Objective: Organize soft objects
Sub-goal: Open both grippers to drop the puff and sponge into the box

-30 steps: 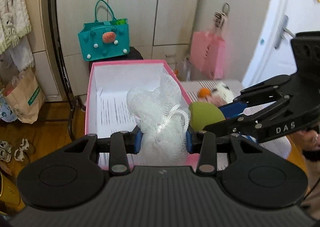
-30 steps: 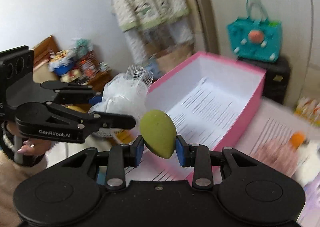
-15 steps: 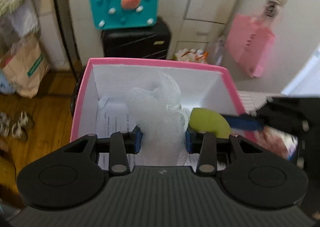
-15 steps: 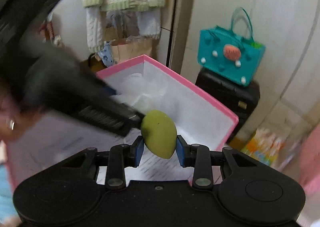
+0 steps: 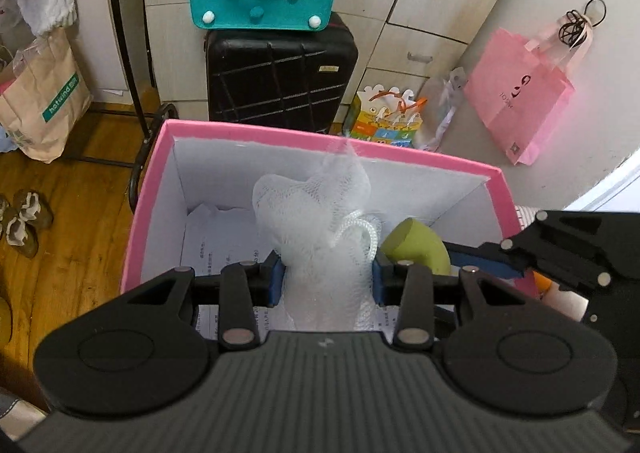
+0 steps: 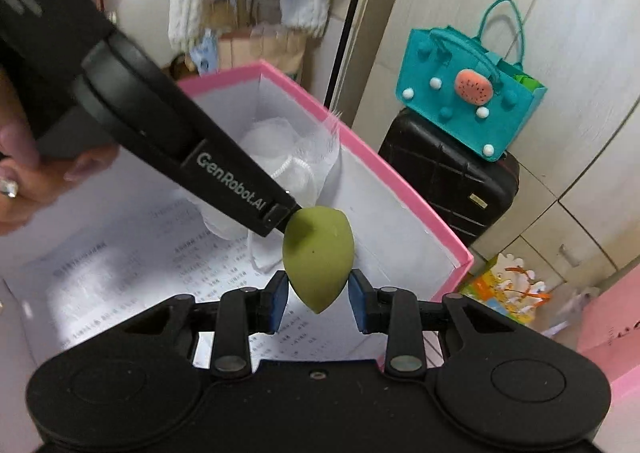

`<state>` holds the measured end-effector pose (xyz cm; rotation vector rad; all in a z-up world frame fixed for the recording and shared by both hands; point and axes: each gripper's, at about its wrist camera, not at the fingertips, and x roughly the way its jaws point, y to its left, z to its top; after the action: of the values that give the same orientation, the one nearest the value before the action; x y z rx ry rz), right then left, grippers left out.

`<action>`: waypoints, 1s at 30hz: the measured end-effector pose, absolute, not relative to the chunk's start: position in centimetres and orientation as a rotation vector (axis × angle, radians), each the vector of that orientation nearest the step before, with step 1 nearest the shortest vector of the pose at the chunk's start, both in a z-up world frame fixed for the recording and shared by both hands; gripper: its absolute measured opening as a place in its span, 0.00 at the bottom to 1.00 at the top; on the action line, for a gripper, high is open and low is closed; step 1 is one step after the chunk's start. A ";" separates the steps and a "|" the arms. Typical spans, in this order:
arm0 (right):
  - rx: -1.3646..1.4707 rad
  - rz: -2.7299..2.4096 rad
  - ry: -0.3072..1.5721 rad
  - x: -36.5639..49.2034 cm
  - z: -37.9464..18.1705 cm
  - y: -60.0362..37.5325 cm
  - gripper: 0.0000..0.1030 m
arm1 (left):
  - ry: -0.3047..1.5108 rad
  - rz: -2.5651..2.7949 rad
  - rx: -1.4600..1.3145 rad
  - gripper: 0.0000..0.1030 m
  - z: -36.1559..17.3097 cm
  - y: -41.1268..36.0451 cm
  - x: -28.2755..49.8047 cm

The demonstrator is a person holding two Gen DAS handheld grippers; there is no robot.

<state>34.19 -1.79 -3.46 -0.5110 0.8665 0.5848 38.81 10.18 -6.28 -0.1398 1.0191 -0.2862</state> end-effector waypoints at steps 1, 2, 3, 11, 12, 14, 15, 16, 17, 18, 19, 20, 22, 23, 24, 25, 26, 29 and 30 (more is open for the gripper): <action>-0.530 0.580 0.861 34.2 -3.6 -1.6 0.36 | 1.022 -0.277 -0.122 0.41 -6.4 10.0 38.8; -0.550 0.568 0.844 34.0 -3.6 -1.4 0.36 | 1.027 -0.271 -0.116 0.41 -6.5 10.0 38.8; -0.565 0.560 0.832 33.9 -3.6 -1.3 0.36 | 1.032 -0.271 -0.122 0.41 -6.7 10.0 38.9; -0.607 0.495 0.812 34.4 -4.4 -1.1 0.36 | 1.029 -0.281 -0.202 0.45 -6.8 10.8 39.2; -0.604 0.484 0.794 34.3 -4.3 -1.2 0.38 | 1.011 -0.266 -0.196 0.53 -6.7 10.8 39.0; -0.593 0.480 0.771 33.7 -3.9 -1.3 0.41 | 0.972 -0.245 -0.157 0.54 -6.1 10.6 38.3; -0.579 0.484 0.757 33.3 -3.6 -1.5 0.41 | 0.956 -0.252 -0.135 0.54 -5.7 10.5 37.9; -0.563 0.491 0.748 32.9 -3.2 -1.8 0.41 | 0.940 -0.259 -0.118 0.55 -5.3 10.4 37.3; -0.536 0.501 0.741 32.3 -2.7 -2.3 0.41 | 0.925 -0.264 -0.110 0.55 -4.9 10.4 36.8; -0.499 0.508 0.736 31.8 -2.3 -2.8 0.41 | 0.909 -0.267 -0.104 0.55 -4.5 10.5 36.3; -0.460 0.515 0.735 31.5 -1.9 -3.4 0.41 | 0.892 -0.272 -0.092 0.55 -4.1 10.6 35.5; -0.408 0.526 0.737 31.0 -1.5 -4.1 0.41 | 0.881 -0.274 -0.082 0.55 -3.8 10.8 34.9; -0.310 0.550 0.743 29.8 -0.7 -5.5 0.41 | 0.870 -0.277 -0.066 0.55 -3.3 11.1 33.5; -0.264 0.562 0.745 29.1 -0.3 -6.3 0.41 | 0.864 -0.285 -0.062 0.55 -3.1 11.3 32.7; -0.225 0.573 0.743 28.4 0.1 -7.0 0.41 | 0.856 -0.290 -0.064 0.55 -2.8 11.5 32.0; -0.192 0.580 0.740 27.9 0.4 -7.6 0.41 | 0.850 -0.296 -0.063 0.55 -2.5 11.6 31.4; -0.153 0.578 0.747 27.3 0.8 -8.4 0.41 | 0.844 -0.301 -0.060 0.55 -2.1 11.7 30.6; -0.061 0.586 0.749 26.0 1.8 -10.2 0.41 | 0.830 -0.324 -0.044 0.55 -1.1 12.1 28.7; -0.042 0.594 0.748 25.6 2.1 -10.6 0.42 | 0.826 -0.333 -0.037 0.55 -0.7 12.1 27.9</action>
<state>25.58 -10.58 2.15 -0.0416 0.7481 0.5941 27.91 12.06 -0.69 -0.0374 0.8262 -0.3329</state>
